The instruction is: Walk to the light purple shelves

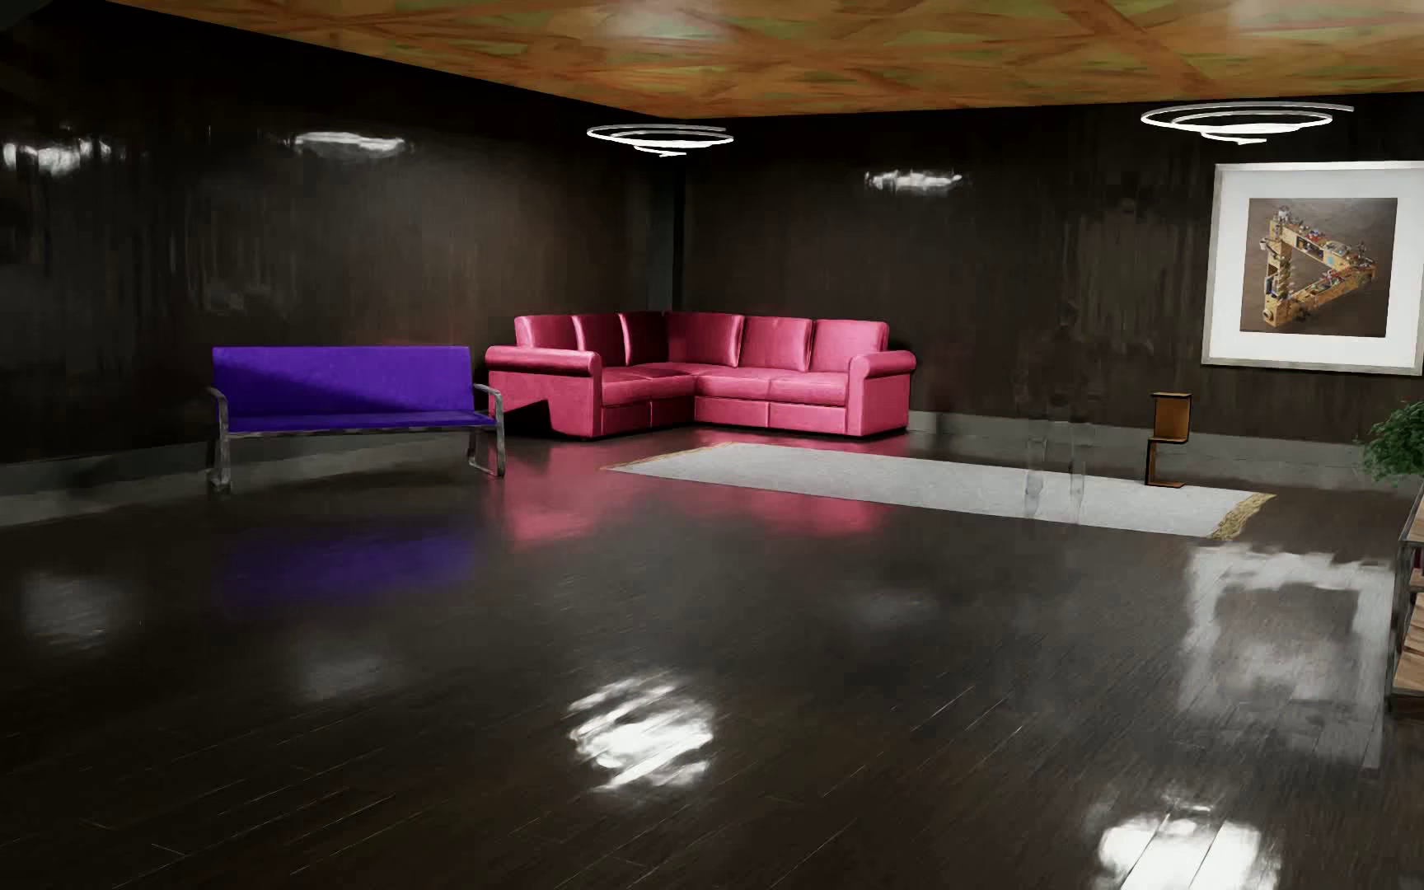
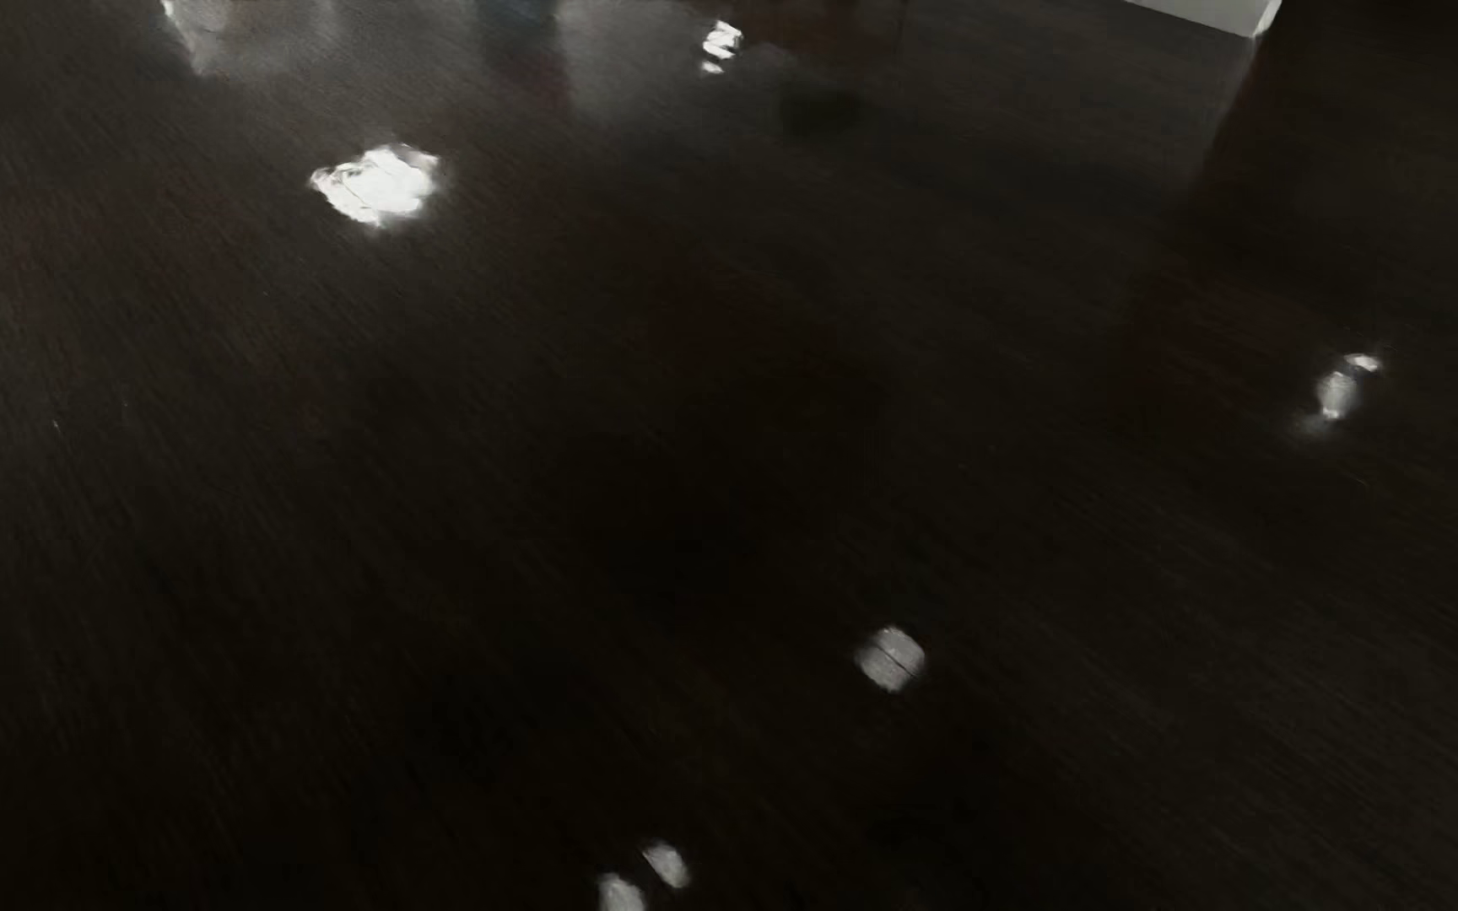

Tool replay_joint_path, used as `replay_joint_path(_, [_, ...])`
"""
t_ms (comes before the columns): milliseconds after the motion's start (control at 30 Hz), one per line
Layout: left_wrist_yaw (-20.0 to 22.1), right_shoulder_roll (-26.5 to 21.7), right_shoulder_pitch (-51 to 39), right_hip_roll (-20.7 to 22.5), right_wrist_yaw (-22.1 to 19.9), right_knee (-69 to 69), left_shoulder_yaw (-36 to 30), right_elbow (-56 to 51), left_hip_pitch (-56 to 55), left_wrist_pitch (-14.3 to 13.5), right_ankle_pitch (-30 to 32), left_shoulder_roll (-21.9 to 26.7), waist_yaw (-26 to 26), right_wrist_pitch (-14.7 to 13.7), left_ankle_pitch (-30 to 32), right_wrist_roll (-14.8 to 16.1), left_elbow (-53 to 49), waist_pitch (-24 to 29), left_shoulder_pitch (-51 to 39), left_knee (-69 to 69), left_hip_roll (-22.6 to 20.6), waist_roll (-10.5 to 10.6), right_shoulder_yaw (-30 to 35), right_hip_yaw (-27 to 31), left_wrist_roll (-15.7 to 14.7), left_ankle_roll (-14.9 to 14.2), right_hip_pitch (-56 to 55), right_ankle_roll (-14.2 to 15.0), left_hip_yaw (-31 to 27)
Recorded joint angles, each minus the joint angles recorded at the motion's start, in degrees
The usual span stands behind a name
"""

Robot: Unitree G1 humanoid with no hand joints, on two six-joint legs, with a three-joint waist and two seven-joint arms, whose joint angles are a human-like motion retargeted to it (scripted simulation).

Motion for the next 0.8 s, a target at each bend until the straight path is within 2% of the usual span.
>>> replay_joint_path(33, [0.0, 0.1, -0.3, 0.1, 0.0, 0.6, 0.8, 0.2, 0.0, 0.0, 1.9, 0.0, -0.1, 0.0, -0.3, 0.0, 0.3, -0.1, 0.0, -0.1, -0.2, -0.3, 0.2, 0.0, 0.0, 0.0, -0.8, 0.0, 0.0])
replay_joint_path(67, [0.0, 0.1, -0.2, 0.2, 0.0, 1.1, 0.6, -0.2, -0.4, 0.0, 2.7, 0.2, -0.4, 0.0, 2.0, 0.0, 0.4, -0.1, 0.2, -1.7, -0.1, -0.6, 0.4, 0.0, 0.0, 0.0, -1.1, 0.0, 0.0])
replay_joint_path(100, [0.0, -0.2, 0.2, 0.2, 0.0, 1.3, 0.0, -1.2, -0.1, 0.0, 3.0, 0.3, -0.4, 0.0, -5.5, 0.0, 0.1, 0.3, 0.5, 14.0, -0.6, -0.7, 0.7, 0.0, 0.0, 0.0, -0.5, 0.0, 0.0])
replay_joint_path(133, [0.0, -0.2, 0.3, 0.4, 0.0, 2.0, 0.4, -1.4, -1.1, 0.0, 3.3, 0.5, 1.1, 0.0, -13.0, 0.0, 0.6, -0.2, 0.9, 14.6, -1.1, -1.0, 1.1, 0.0, 0.0, 0.0, -1.1, 0.0, 0.0])
replay_joint_path(233, [0.0, -1.8, -0.1, 2.2, 0.0, 3.4, 2.6, -5.3, -10.9, 0.0, 1.8, 0.5, 3.0, 0.0, -15.3, 0.0, -0.9, 3.3, 1.8, 32.0, 0.4, 0.3, 0.3, 0.0, 0.0, 0.0, 2.3, 0.0, 0.0])
replay_joint_path(300, [0.0, -2.3, -0.6, 2.0, 0.0, 2.9, 3.8, -8.9, -18.5, 0.0, -2.2, 0.2, 6.5, 0.0, -15.7, 0.0, -2.3, 4.9, 2.8, 43.2, 0.9, 0.6, -1.4, 0.0, 0.0, 0.0, 5.4, 0.0, 0.0])
replay_joint_path(333, [0.0, -2.1, -2.3, 1.2, 0.0, 1.8, 2.7, -8.9, -22.2, 0.0, -4.7, 0.5, 7.7, 0.0, -15.0, 0.0, -2.0, 5.3, 3.1, 43.8, 0.2, -0.3, -0.6, 0.0, 0.0, 0.0, 7.0, 0.0, 0.0])
replay_joint_path(367, [0.0, -0.4, -2.9, -0.6, 0.0, 1.1, 3.7, -8.3, -24.5, 0.0, -6.4, 1.1, 11.5, 0.0, -14.7, 0.0, -2.0, 4.8, 4.2, 41.6, 0.3, -1.7, -2.7, 0.0, 0.0, 0.0, 8.1, 0.0, 0.0])
replay_joint_path(400, [0.0, -1.8, -2.5, -0.5, 0.0, -0.3, 3.7, -12.1, -28.1, 0.0, -8.9, 0.9, 12.2, 0.0, -12.8, 0.0, -1.5, 4.8, 5.0, 39.4, 1.1, -1.3, -3.6, 0.0, 0.0, 0.0, 10.4, 0.0, 0.0])
replay_joint_path(433, [0.0, -1.7, -4.4, -1.0, 0.0, -1.7, 2.0, -11.7, -30.3, 0.0, -12.2, 1.5, 12.7, 0.0, -9.9, 0.0, -0.4, 5.3, 5.3, 36.2, 1.4, -1.8, -1.4, 0.0, 0.0, 0.0, 13.3, 0.0, 0.0])
replay_joint_path(500, [0.0, -2.3, -5.7, -1.5, 0.0, -2.1, 2.1, -13.0, -34.6, 0.0, -17.0, 1.1, 13.8, 0.0, -5.2, 0.0, 1.9, 6.2, 5.5, 29.8, 2.7, -1.6, -1.2, 0.0, 0.0, 0.0, 17.4, 0.0, 0.0])
replay_joint_path(600, [0.0, -2.2, -8.1, -2.4, 0.0, -2.6, -0.7, -12.6, -38.6, 0.0, -18.3, 1.2, 16.1, 0.0, -5.6, 0.0, 4.4, 6.0, 5.4, 24.7, 3.5, -1.6, 1.2, 0.0, 0.0, 0.0, 23.0, 0.0, 0.0])
replay_joint_path(633, [0.0, -2.2, -7.6, -3.2, 0.0, -2.4, 0.7, -10.0, -39.4, 0.0, -17.0, 0.9, 17.0, 0.0, -6.6, 0.0, 4.9, 5.7, 6.3, 27.3, 3.5, -1.6, -1.0, 0.0, 0.0, 0.0, 24.6, 0.0, 0.0])
replay_joint_path(667, [0.0, -1.6, -7.0, -4.3, 0.0, -1.1, 1.5, -9.0, -39.6, 0.0, -13.6, 1.1, 18.3, 0.0, -6.7, 0.0, 5.7, 5.3, 6.5, 30.9, 3.5, -2.1, -0.4, 0.0, 0.0, 0.0, 25.4, 0.0, 0.0])
replay_joint_path(700, [0.0, -1.4, -5.5, -4.6, 0.0, 2.0, 1.3, -7.5, -40.5, 0.0, -7.9, 1.1, 19.1, 0.0, -7.5, 0.0, 6.3, 4.7, 6.2, 34.3, 3.3, -2.9, 1.3, 0.0, 0.0, 0.0, 24.4, 0.0, 0.0])
replay_joint_path(733, [0.0, -0.9, -4.9, -6.4, 0.0, 7.4, 0.3, -4.5, -38.7, 0.0, 0.6, 1.2, 18.8, 0.0, -9.3, 0.0, 7.5, 4.8, 5.9, 37.5, 1.6, -4.1, 2.5, 0.0, 0.0, 0.0, 23.5, 0.0, 0.0])
replay_joint_path(767, [0.0, -0.6, -3.6, -6.6, 0.0, 15.9, -0.1, -2.3, -36.4, 0.0, 10.7, 1.1, 17.7, 0.0, -11.7, 0.0, 8.0, 4.7, 5.4, 39.1, 0.6, -3.6, 3.3, 0.0, 0.0, 0.0, 20.3, 0.0, 0.0])
replay_joint_path(800, [0.0, -0.6, -2.9, -6.6, 0.0, 27.6, 0.4, 0.5, -33.2, 0.0, 17.8, 0.5, 15.9, 0.0, -13.7, 0.0, 7.4, 4.7, 5.0, 38.7, -0.6, -2.8, 3.7, 0.0, 0.0, 0.0, 14.6, 0.0, 0.0])
